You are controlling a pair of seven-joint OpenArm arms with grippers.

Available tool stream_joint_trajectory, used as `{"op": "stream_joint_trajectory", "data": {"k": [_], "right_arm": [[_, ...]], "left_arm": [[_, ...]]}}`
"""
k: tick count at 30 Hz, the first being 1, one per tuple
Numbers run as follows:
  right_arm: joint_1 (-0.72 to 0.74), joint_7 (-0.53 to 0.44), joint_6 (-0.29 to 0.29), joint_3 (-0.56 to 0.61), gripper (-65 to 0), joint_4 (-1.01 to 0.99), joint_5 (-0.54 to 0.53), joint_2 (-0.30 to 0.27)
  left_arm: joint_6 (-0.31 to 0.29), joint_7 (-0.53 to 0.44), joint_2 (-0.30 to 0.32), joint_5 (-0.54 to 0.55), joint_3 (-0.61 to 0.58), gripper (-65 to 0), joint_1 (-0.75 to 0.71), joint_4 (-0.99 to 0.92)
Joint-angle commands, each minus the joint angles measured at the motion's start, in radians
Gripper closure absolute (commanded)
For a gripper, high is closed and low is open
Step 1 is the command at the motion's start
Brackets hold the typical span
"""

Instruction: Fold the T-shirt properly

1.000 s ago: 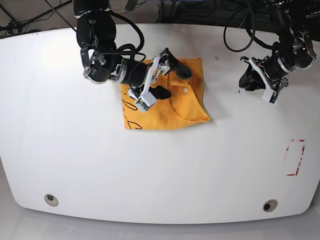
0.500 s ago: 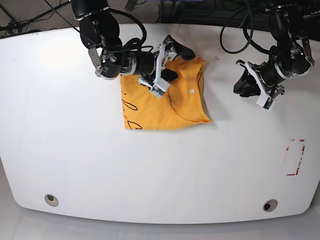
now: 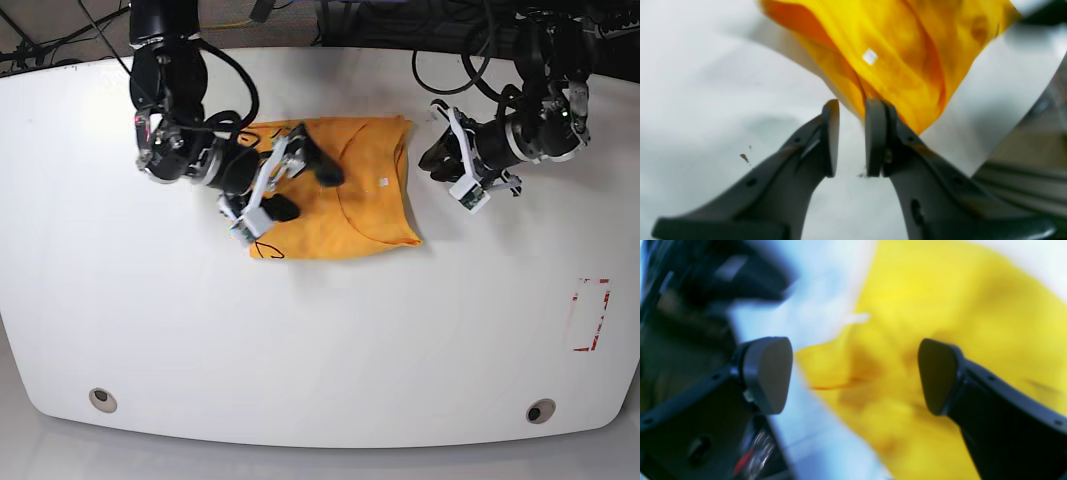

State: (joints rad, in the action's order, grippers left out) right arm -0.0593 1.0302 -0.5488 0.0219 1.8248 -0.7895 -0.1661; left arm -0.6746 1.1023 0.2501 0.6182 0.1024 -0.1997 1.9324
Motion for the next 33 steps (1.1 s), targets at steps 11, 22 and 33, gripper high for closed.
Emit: {"op": "stream_joint_trajectory", "data": {"k": [11, 22, 33], "right_arm": [[0.237, -0.054, -0.007, -0.104, -32.8, -0.328, -0.02, -0.059], [0.367, -0.152, -0.007, -0.04, -21.9, -0.498, 0.184, -0.08], [0.342, -0.339, -0.007, 0.066, -21.7, -0.578, 0.434, -0.08]], "left_arm": [[-0.006, -0.024, -0.17, -0.157, -0.123, -11.4, 0.026, 0.017], [-0.006, -0.024, -0.235, -0.343, -0.223, -11.4, 0.022, -0.064], [-0.006, -0.083, -0.186, -0.347, -0.223, -11.4, 0.027, -0.133]]}}
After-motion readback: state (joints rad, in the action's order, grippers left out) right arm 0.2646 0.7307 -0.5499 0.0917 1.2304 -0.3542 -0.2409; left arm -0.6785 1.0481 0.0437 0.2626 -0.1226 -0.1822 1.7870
